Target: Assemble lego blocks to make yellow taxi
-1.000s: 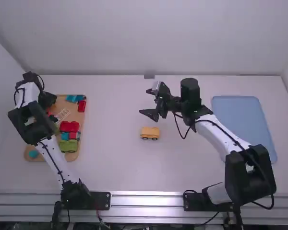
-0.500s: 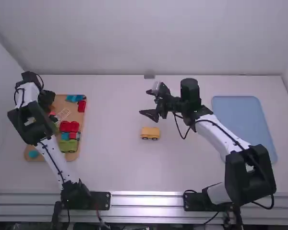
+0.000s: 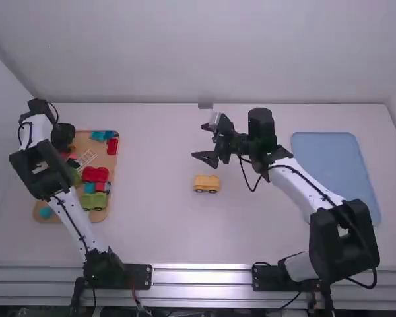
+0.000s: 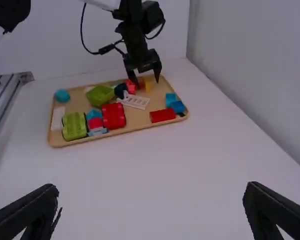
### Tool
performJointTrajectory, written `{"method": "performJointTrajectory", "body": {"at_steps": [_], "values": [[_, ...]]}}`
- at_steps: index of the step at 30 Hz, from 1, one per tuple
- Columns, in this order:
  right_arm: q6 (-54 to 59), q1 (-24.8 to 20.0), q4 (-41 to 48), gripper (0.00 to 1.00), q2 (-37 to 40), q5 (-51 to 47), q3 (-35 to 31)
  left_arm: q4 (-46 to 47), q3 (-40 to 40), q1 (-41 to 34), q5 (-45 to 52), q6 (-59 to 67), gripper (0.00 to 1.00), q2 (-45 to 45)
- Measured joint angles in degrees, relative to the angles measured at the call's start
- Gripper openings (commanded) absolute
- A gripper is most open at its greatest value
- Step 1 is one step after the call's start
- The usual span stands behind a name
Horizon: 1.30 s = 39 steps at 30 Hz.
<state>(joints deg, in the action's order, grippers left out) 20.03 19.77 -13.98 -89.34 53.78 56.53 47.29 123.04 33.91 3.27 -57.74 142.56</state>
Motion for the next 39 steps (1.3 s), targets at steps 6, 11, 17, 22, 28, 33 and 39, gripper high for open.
{"method": "performJointTrajectory", "body": {"at_steps": [6,11,17,22,28,33,39], "values": [[-0.1,0.0,0.0,0.99,0.0,0.0,0.0,0.2,0.0,0.0,-0.4,0.7,0.45,0.0],[0.0,0.0,0.0,0.99,0.0,0.0,0.0,0.9,0.0,0.0,-1.4,1.4,0.47,0.0],[-0.1,0.0,0.6,0.99,0.0,0.0,0.0,0.1,-0.1,0.0,-2.0,2.5,0.5,0.0],[-0.2,0.0,1.1,0.99,0.0,-0.1,0.0,-1.3,-1.2,0.0,-2.0,3.7,0.51,0.0],[-0.2,0.0,1.1,0.99,0.0,-0.1,0.0,-2.3,-2.5,0.0,-2.0,4.3,0.49,0.0],[-0.3,0.0,1.1,0.99,0.0,-0.1,0.0,-3.5,-3.2,0.0,-2.5,4.4,0.39,-0.1],[-0.2,0.0,1.0,0.99,0.0,-0.1,0.0,-2.9,-3.2,0.0,-2.3,4.5,0.33,-0.1]]}}
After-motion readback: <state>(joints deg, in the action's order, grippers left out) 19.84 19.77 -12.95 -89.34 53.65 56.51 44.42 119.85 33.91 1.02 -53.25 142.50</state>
